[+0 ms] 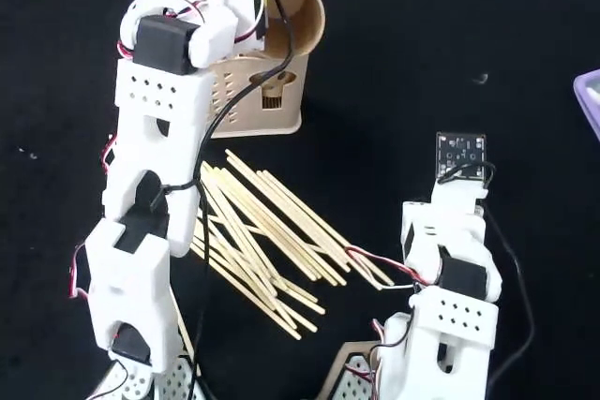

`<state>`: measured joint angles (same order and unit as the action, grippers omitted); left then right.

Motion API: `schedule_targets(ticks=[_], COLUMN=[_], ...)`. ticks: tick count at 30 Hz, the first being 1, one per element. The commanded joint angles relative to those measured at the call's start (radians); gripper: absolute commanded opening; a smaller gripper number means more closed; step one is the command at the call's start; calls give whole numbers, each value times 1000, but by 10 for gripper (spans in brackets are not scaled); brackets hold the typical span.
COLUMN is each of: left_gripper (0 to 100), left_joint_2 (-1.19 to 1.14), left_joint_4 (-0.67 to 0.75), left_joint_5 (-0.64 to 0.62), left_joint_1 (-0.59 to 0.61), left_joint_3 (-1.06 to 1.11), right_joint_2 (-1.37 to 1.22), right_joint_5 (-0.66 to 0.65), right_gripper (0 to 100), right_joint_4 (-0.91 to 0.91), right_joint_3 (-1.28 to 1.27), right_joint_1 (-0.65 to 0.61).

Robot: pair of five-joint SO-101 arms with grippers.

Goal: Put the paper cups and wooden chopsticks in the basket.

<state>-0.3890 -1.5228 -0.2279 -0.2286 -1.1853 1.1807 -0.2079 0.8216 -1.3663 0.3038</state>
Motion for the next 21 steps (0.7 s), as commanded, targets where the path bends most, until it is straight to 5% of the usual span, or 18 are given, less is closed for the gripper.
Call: schedule_targets(ticks=[1, 15, 21], left_gripper=[33, 36, 197], left_joint_2=[26, 35, 25], left_joint_4=[-57, -206, -110], left_joint_5=[-5, 72, 60], left_joint_1=[1, 18, 51], left_joint_3=[-77, -102, -97], right_joint_2=[12, 12, 12], right_joint_5=[8, 8, 8], right_gripper=[195, 195, 195], right_joint_4=[-20, -20, -18], right_joint_3=[10, 10, 10], right_joint_1=[-12, -12, -12])
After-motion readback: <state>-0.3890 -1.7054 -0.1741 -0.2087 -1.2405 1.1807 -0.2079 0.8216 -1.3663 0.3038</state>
